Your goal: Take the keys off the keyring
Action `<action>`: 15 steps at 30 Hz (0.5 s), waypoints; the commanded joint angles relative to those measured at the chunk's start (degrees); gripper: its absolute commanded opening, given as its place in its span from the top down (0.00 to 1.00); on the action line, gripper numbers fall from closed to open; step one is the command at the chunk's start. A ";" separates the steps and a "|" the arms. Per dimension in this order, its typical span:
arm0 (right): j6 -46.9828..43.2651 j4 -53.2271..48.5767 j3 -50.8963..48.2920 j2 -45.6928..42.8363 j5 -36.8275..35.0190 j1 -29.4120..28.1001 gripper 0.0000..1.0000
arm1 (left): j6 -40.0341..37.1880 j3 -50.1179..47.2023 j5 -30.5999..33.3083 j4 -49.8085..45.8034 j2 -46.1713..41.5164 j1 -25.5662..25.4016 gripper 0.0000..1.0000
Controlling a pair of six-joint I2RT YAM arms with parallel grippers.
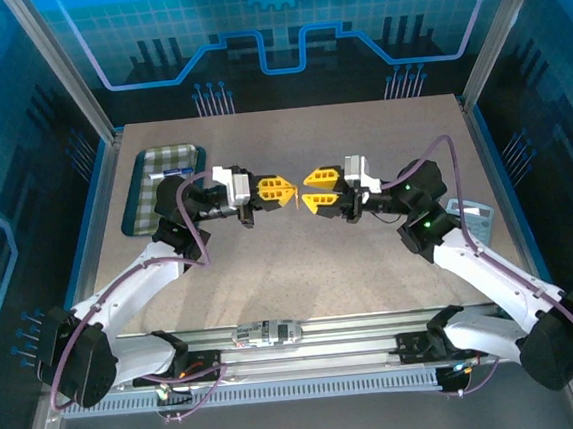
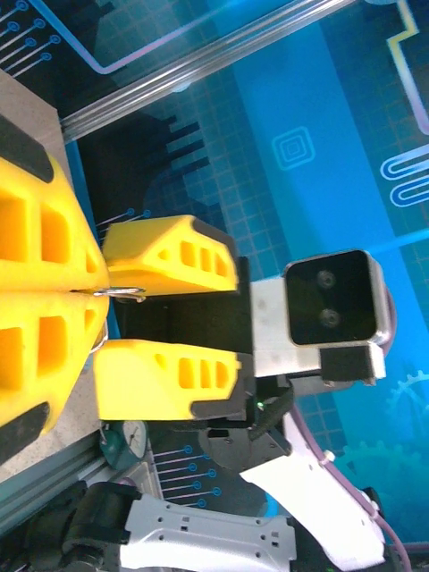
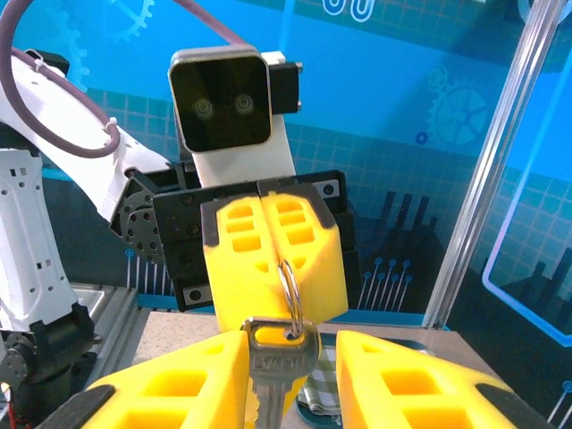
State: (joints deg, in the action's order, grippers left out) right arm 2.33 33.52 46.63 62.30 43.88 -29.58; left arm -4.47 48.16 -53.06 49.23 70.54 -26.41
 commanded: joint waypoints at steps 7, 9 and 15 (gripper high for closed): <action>4.43 5.22 2.18 1.80 0.42 -1.41 0.67 | 2.96 0.14 -1.39 5.33 0.91 -0.39 1.00; 5.53 6.47 2.15 2.18 0.39 -1.39 0.66 | 3.06 -0.13 -1.37 5.41 0.96 -0.38 1.00; 7.75 9.12 2.42 2.90 0.64 -1.37 0.70 | 3.50 -0.43 -1.25 5.83 0.74 -0.37 1.00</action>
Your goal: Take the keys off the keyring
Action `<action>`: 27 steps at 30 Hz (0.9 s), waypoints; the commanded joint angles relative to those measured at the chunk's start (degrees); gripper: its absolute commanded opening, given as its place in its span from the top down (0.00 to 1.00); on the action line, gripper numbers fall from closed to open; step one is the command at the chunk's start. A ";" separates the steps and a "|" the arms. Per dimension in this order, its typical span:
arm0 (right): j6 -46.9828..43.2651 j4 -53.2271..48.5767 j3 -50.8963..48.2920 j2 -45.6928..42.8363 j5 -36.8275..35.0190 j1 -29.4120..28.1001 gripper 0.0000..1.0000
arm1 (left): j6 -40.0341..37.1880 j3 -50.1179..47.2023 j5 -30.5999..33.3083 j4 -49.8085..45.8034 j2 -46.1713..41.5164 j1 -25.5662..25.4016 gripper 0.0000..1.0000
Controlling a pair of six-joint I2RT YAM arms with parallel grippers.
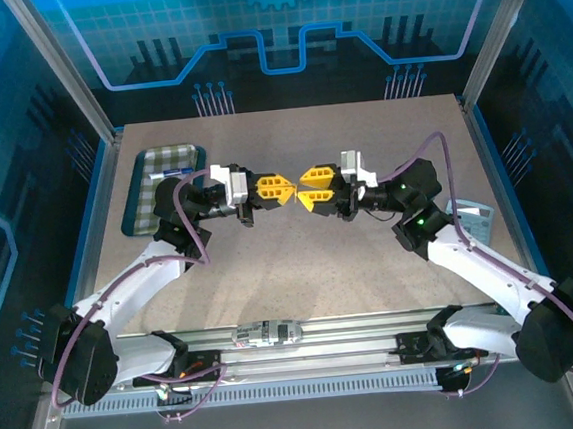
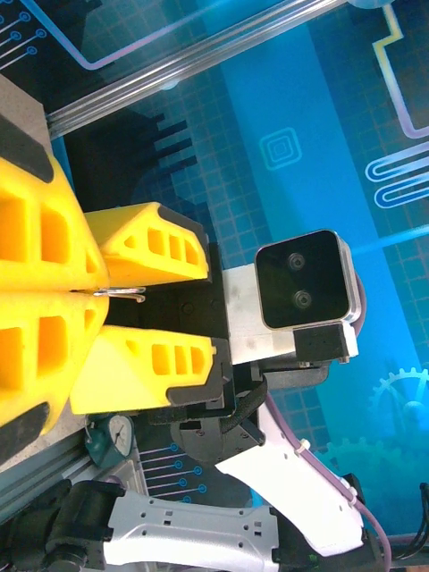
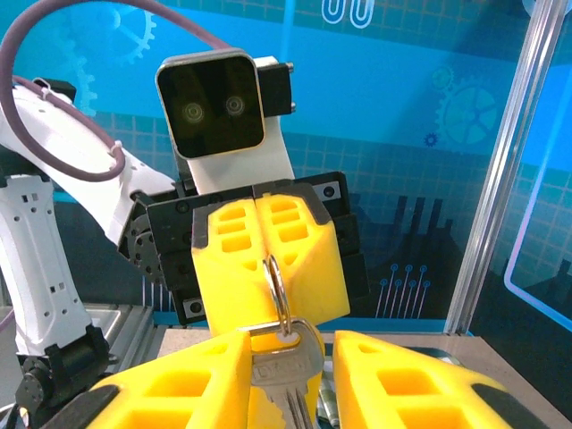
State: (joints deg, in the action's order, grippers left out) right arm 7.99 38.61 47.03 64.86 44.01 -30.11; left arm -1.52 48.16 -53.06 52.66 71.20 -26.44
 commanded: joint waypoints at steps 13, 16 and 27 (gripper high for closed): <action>3.53 3.71 3.07 1.23 2.18 -1.18 0.82 | 2.77 -1.01 -1.26 5.05 0.16 -0.37 1.00; 3.10 2.82 3.06 1.49 2.88 -1.27 0.86 | 3.09 -1.07 -0.95 5.69 0.25 -0.37 1.00; -2.20 -4.99 5.68 -0.34 1.47 -1.35 0.98 | 3.19 -2.15 2.43 4.80 0.18 -0.37 0.93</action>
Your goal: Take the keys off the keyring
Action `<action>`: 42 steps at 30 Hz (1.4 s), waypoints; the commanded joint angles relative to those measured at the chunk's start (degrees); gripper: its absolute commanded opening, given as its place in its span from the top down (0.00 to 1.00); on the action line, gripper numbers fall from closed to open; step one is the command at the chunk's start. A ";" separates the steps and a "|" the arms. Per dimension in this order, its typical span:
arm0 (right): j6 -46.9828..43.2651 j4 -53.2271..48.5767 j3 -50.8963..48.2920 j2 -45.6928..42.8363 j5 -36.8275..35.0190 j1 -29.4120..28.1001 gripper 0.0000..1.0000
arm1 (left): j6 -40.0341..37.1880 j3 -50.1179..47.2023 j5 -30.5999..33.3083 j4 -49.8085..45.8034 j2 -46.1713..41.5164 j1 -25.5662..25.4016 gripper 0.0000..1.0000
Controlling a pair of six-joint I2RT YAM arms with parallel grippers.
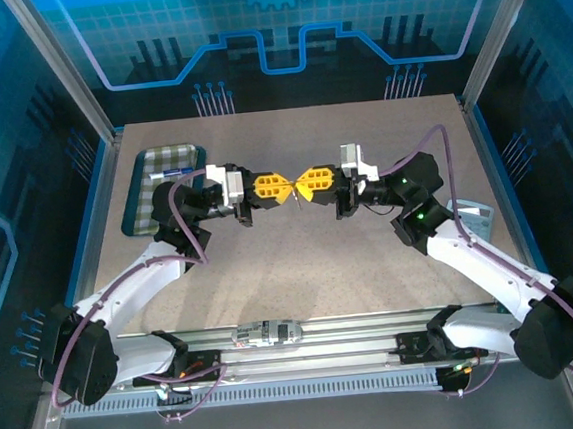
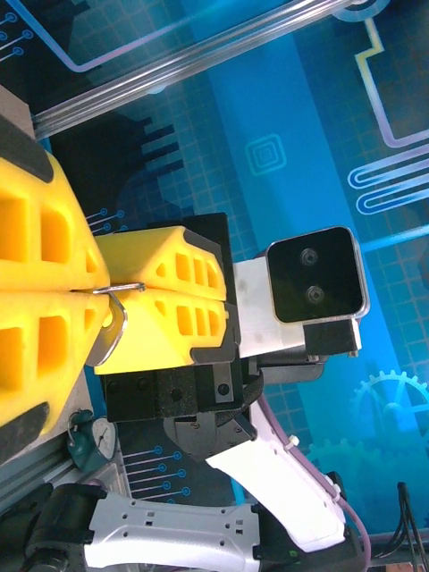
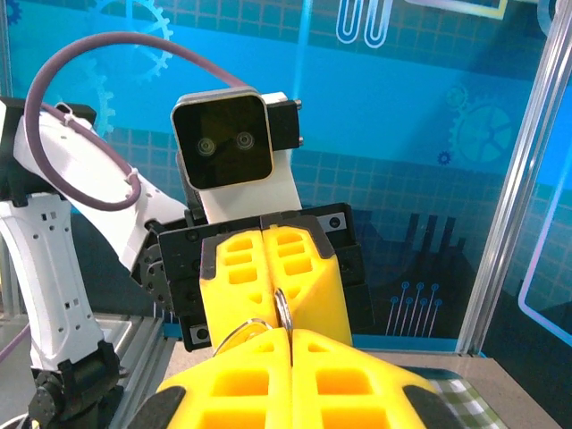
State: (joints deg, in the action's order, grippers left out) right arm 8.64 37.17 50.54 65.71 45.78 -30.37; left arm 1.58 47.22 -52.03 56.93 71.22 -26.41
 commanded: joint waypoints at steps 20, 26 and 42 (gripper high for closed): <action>-30.27 -55.54 19.90 2.84 -14.45 -0.77 1.00 | -7.61 6.22 10.97 -50.73 -12.65 4.09 0.58; -36.50 -73.12 29.81 8.82 -19.46 -3.52 1.00 | -17.47 13.89 7.08 -70.72 -8.98 4.09 0.61; -43.15 -89.96 40.86 16.12 -22.40 -9.82 1.00 | -28.08 16.01 6.05 -78.35 -4.42 2.68 0.62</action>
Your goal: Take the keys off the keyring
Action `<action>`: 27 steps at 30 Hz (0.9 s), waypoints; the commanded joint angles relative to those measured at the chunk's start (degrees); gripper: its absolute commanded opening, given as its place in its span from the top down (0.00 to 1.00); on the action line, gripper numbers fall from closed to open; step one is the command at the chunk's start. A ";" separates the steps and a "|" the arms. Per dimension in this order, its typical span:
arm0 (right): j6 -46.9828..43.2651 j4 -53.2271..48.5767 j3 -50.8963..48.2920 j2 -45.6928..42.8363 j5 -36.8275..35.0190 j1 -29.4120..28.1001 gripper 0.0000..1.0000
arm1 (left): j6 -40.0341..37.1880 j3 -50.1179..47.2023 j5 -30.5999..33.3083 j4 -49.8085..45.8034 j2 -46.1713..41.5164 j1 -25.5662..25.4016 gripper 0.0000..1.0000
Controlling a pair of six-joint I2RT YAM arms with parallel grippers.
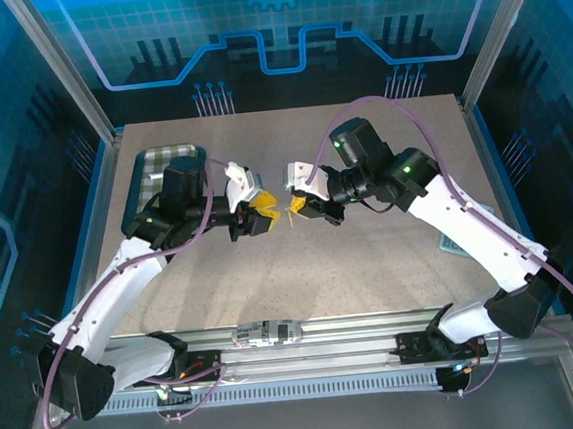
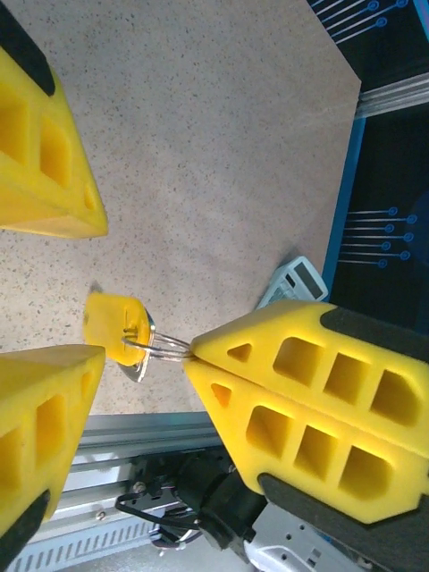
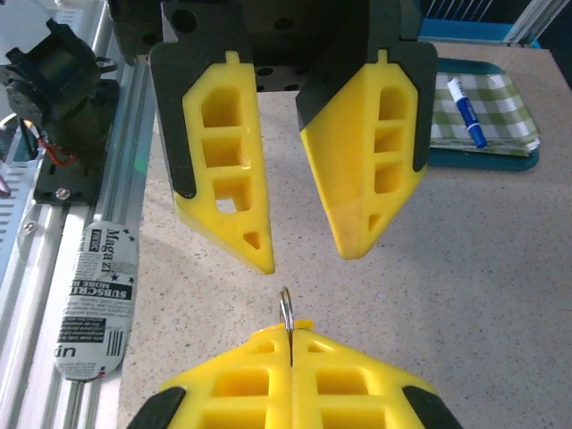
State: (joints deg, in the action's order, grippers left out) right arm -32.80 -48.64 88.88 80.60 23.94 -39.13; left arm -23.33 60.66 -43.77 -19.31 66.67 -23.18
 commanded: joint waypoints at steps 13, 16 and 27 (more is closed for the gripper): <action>-2.29 -4.62 4.05 2.20 -1.46 -2.11 1.00 | -5.35 7.38 -4.66 -7.60 3.14 -2.66 0.69; -2.35 -4.36 4.03 2.03 -1.78 -2.11 1.00 | -6.11 8.22 -4.58 -9.33 3.98 -3.18 0.70; -2.00 -2.41 3.45 1.00 -2.00 -2.21 1.00 | -7.78 10.25 -4.48 -12.33 5.66 -4.28 1.00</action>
State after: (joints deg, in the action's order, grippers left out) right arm -34.57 -52.51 91.26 82.63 22.41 -40.51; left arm -29.85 68.97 -46.13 -29.56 71.72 -26.59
